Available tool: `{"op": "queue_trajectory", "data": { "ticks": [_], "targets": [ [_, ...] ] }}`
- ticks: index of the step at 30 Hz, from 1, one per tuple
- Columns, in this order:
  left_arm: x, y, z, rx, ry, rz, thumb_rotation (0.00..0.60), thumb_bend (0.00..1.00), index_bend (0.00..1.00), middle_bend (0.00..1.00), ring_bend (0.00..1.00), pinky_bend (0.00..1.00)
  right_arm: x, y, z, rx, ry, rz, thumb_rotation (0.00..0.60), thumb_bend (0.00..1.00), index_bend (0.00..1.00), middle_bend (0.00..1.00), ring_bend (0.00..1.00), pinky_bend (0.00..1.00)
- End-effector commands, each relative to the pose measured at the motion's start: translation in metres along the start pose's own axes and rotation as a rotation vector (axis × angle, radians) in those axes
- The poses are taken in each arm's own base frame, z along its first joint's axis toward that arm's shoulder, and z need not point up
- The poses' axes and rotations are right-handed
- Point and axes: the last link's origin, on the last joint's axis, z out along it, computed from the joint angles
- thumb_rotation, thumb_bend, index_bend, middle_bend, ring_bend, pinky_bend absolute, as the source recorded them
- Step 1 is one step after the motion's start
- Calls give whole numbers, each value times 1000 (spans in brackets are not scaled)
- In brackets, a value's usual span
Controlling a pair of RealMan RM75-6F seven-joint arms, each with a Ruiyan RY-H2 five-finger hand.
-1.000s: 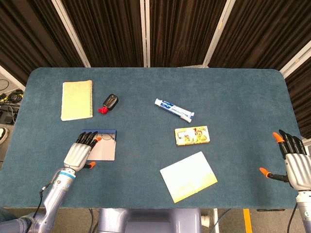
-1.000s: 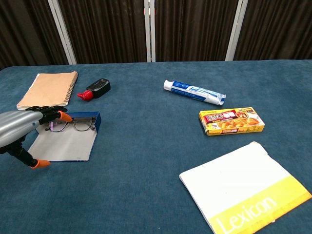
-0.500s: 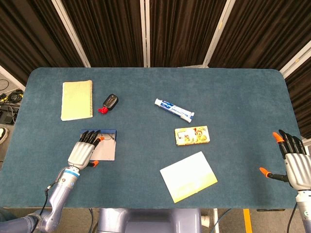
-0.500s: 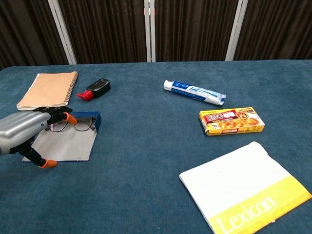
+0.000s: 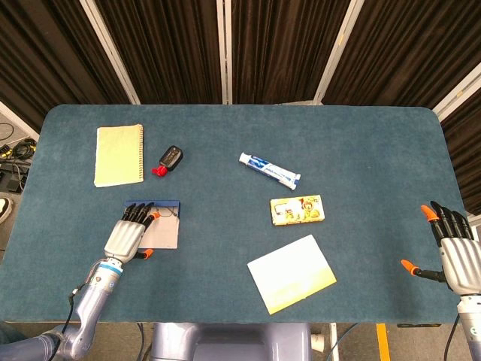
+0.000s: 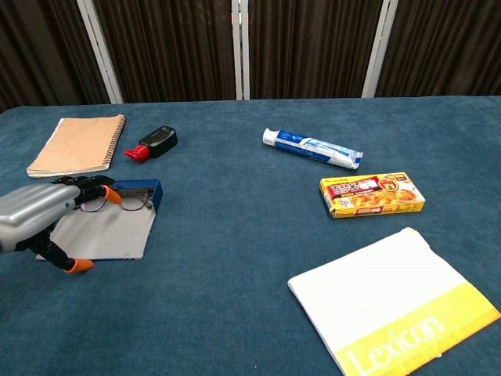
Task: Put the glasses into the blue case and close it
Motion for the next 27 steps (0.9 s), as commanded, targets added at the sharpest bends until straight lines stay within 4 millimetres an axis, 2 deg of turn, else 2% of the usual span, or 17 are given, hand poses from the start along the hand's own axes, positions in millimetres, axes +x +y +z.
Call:
{"op": "queue_trajectory", "data": {
  "ticks": [1, 5, 10, 12, 27],
  "targets": [
    [-1, 1, 0, -4, -1, -2, 600, 211, 195, 0, 0, 0, 0, 0, 0, 0, 0, 1, 600, 0, 0, 0, 0, 0],
    [-2, 1, 0, -8, -2, -6, 600, 237, 207, 0, 0, 0, 0, 0, 0, 1, -1, 1, 600, 0, 0, 0, 0, 0],
    [0, 1, -1, -11, 4, -8, 600, 388, 238, 0, 0, 0, 0, 0, 0, 1, -1, 2, 600, 0, 0, 0, 0, 0],
    [1, 1, -1, -10, 6, -8, 600, 416, 245, 0, 0, 0, 0, 0, 0, 1, -1, 3, 600, 0, 0, 0, 0, 0],
    [7, -3, -1, 0, 21, -21, 600, 446, 276, 0, 0, 0, 0, 0, 0, 0, -1, 3, 600, 0, 0, 0, 0, 0]
  ]
}}
